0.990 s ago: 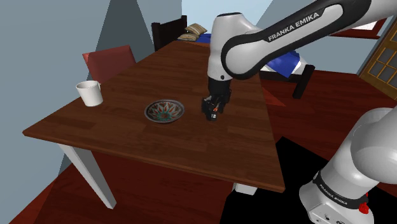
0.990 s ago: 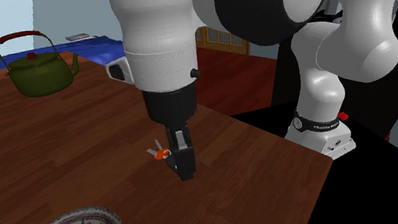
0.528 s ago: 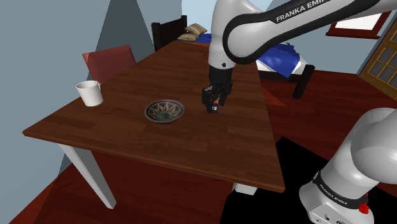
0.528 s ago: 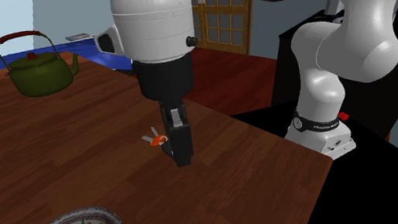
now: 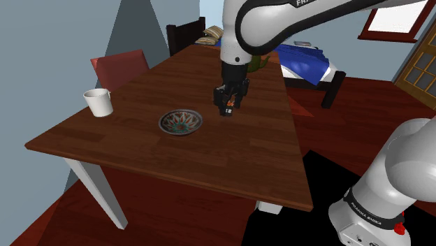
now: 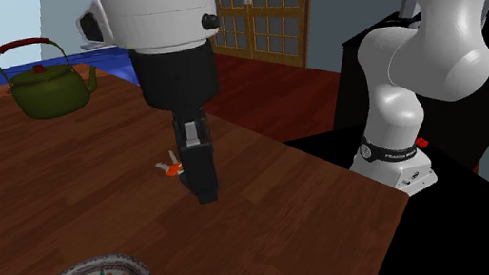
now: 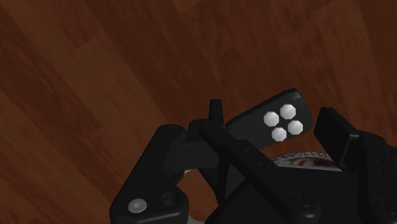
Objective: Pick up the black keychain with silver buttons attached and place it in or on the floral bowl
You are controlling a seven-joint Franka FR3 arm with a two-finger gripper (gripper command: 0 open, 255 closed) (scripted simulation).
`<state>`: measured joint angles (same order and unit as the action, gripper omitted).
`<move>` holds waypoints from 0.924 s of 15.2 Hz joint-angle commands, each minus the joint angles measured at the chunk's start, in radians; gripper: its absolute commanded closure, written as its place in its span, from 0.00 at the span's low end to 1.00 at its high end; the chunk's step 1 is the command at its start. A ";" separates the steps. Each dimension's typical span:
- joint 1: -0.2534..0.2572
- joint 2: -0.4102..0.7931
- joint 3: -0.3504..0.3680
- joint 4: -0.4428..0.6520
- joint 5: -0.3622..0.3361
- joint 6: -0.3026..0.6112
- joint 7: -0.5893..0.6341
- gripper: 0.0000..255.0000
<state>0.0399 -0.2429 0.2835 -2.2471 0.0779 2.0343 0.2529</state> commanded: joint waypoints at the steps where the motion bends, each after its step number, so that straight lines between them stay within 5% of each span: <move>1: 0.003 0.076 0.022 0.082 -0.020 -0.007 0.038 1.00; 13: 0.103 0.585 0.084 0.725 -0.205 -0.171 0.242 1.00; 14: 0.104 0.586 0.081 0.714 -0.205 -0.159 0.243 1.00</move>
<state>0.1331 0.3178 0.3640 -1.5655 -0.1174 1.8830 0.4840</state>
